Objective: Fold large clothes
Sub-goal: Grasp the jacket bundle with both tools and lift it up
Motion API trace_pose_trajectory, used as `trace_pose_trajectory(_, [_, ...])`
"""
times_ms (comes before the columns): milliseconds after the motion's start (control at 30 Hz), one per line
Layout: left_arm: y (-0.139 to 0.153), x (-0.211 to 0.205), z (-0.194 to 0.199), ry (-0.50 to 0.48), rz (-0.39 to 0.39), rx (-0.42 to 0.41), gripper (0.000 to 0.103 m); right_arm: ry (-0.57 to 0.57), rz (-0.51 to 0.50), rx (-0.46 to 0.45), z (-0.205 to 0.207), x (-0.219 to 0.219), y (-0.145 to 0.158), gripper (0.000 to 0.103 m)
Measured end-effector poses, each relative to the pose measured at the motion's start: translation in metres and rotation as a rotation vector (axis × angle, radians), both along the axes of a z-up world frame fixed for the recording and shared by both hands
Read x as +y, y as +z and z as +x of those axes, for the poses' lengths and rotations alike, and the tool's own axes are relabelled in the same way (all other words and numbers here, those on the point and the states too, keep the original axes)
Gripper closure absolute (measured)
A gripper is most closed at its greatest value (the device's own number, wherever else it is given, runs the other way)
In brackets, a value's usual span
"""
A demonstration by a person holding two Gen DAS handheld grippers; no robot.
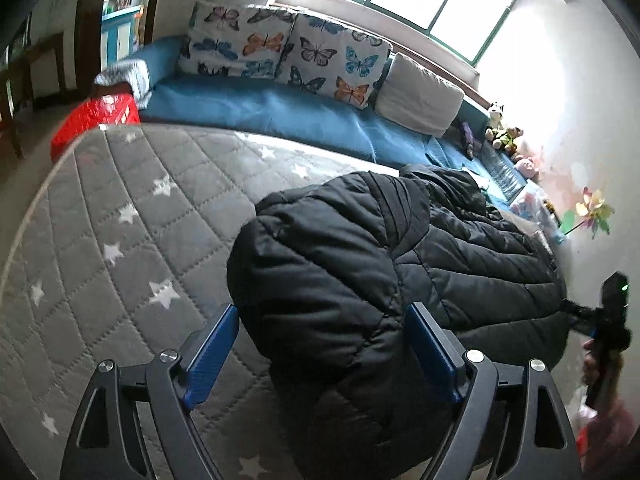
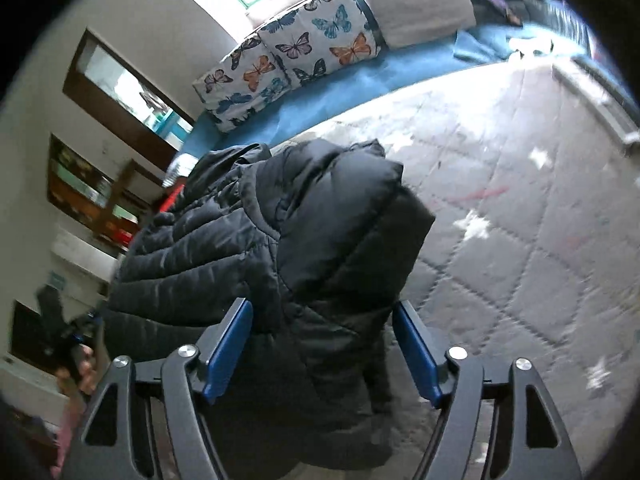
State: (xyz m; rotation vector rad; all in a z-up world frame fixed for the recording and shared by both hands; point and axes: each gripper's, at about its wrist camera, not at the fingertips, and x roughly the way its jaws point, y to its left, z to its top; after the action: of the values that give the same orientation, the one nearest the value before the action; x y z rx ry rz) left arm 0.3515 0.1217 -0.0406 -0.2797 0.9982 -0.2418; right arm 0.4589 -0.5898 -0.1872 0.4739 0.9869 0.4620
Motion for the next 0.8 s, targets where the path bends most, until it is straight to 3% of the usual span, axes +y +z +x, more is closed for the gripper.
trace_pose_trajectory(267, [-0.022,0.012,0.012,0.023,-0.148,0.060,0.002,0.019,0.163,0.073,0.020,0.001,-0.028,0.004])
trace_pose_trajectory(433, [-0.045,0.026,0.021,0.062,-0.270,0.099,0.000,0.040,0.186,0.084,0.029,0.006,-0.032,0.000])
trace_pose_trajectory(667, [-0.072,0.036,0.032,0.082,-0.426,0.167,0.000,0.095,0.143,0.099,0.030,0.011,-0.028,0.000])
trace_pose_trajectory(800, [-0.081,0.039,0.036,0.053,-0.496,0.210,0.000,0.127,0.121,0.106,0.029,0.014,-0.026,0.000])
